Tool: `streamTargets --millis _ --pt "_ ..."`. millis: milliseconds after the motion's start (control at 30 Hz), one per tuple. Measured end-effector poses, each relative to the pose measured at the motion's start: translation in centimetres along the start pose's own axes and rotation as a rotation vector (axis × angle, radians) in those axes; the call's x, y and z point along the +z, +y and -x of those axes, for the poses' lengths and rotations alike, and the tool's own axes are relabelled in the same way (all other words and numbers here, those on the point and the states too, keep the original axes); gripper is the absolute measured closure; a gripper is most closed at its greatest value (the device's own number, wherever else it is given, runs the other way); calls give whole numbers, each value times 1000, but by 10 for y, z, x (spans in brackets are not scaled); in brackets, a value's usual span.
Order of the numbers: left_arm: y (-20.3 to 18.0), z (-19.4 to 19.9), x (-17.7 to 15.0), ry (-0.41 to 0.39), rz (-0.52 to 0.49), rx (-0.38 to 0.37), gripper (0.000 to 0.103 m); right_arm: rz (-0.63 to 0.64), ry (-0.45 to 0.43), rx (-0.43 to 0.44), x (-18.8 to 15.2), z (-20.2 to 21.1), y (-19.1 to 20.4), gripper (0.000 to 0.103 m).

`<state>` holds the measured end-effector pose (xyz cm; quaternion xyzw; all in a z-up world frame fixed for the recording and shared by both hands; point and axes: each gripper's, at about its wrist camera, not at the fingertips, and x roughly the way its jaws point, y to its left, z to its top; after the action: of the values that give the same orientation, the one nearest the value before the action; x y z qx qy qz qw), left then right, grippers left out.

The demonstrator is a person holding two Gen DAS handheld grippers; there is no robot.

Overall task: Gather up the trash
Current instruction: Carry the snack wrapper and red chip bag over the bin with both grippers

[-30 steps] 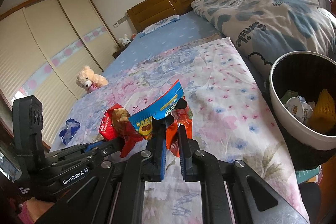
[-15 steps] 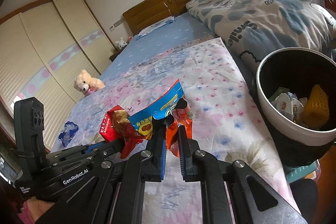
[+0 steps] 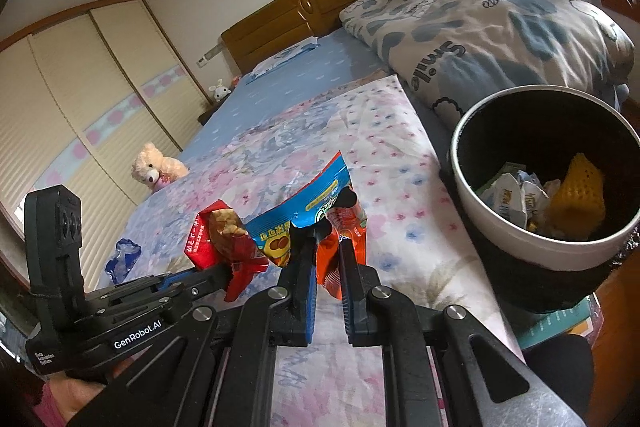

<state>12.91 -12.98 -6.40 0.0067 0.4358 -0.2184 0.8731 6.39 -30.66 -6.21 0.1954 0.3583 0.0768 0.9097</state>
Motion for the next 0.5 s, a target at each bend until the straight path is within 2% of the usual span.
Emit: streamTargets --millis 500 --pt "-26 -1 6 -2 -57 -26 92 -11 -20 -22 1 12 -12 93"
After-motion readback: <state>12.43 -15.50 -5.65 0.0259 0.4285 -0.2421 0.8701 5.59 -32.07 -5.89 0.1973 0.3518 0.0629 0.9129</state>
